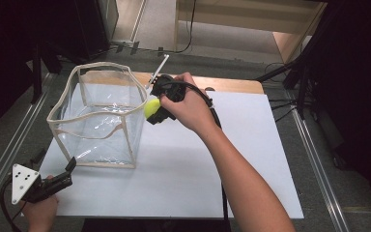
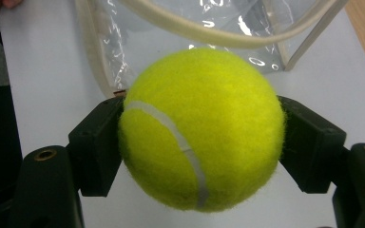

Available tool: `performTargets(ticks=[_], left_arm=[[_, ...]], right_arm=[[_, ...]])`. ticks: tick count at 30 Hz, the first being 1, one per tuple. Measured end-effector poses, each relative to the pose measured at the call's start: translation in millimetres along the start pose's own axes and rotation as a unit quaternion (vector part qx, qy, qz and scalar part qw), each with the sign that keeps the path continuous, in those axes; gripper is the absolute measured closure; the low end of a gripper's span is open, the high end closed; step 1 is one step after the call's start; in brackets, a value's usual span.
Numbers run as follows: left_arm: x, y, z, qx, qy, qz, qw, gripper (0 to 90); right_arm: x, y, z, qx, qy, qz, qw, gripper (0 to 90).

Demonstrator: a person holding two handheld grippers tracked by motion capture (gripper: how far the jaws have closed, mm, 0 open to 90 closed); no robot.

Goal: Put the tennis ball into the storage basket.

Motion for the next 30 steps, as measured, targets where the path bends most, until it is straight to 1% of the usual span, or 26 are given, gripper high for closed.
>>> performTargets(ticks=[5, 9, 11, 15, 16, 17, 20, 23, 24, 30], left_arm=[[0.1, -0.1, -0.1, 0.001, 0.000, 0.000, 1.0000, 6.9], [0.1, -0.1, -0.1, 0.001, 0.000, 0.000, 1.0000, 6.9], [0.1, -0.1, -0.1, 0.001, 0.000, 0.000, 1.0000, 6.9], [0.1, -0.1, -0.1, 0.001, 0.000, 0.000, 1.0000, 6.9], [0.1, -0.1, -0.1, 0.001, 0.000, 0.000, 1.0000, 6.9], [0.2, -0.1, -0.1, 0.001, 0.000, 0.001, 1.0000, 6.9], [0.0, 0.1, 0.0, -0.001, -0.001, 0.000, 1.0000, 6.9], [0.2, -0.1, -0.1, 0.001, 0.001, 0.000, 1.0000, 6.9], [0.1, 0.1, 0.0, 0.000, 0.000, -0.001, 1.0000, 6.9], [0.3, -0.1, -0.1, 0.001, 0.000, 0.002, 1.0000, 6.9]], right_arm=[[1.8, 9.6, -7.3, 0.010, 0.002, 0.003, 0.9999, 23.3], [3.8, 17.5, -13.3, 0.009, 0.005, 0.009, 0.9999, 23.3], [3.3, 18.6, -14.7, 0.009, 0.002, 0.007, 0.9999, 23.3], [3.7, 21.7, -19.4, 0.009, 0.007, 0.009, 0.9999, 23.3], [2.8, 21.9, -21.2, 0.012, 0.003, 0.007, 0.9999, 23.3], [3.6, 22.5, -22.2, 0.011, 0.007, 0.009, 0.9999, 23.3], [3.5, 24.1, -28.1, 0.013, 0.009, 0.009, 0.9998, 23.3], [3.4, 24.5, -31.0, 0.015, 0.006, 0.011, 0.9998, 23.3], [4.4, 25.0, -32.3, 0.014, 0.012, 0.010, 0.9998, 23.3], [4.7, 25.0, -42.5, 0.020, 0.011, 0.013, 0.9997, 23.3]])
Point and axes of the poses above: each handheld gripper's, and its own axes: y roughly backward along the jaws, z roughly out of its underside, x roughly to its right, the point moved 8 cm from there along -y, roughly forward along the jaws, and after that the axes turned 3 degrees about -y, right-handed, at the moved point
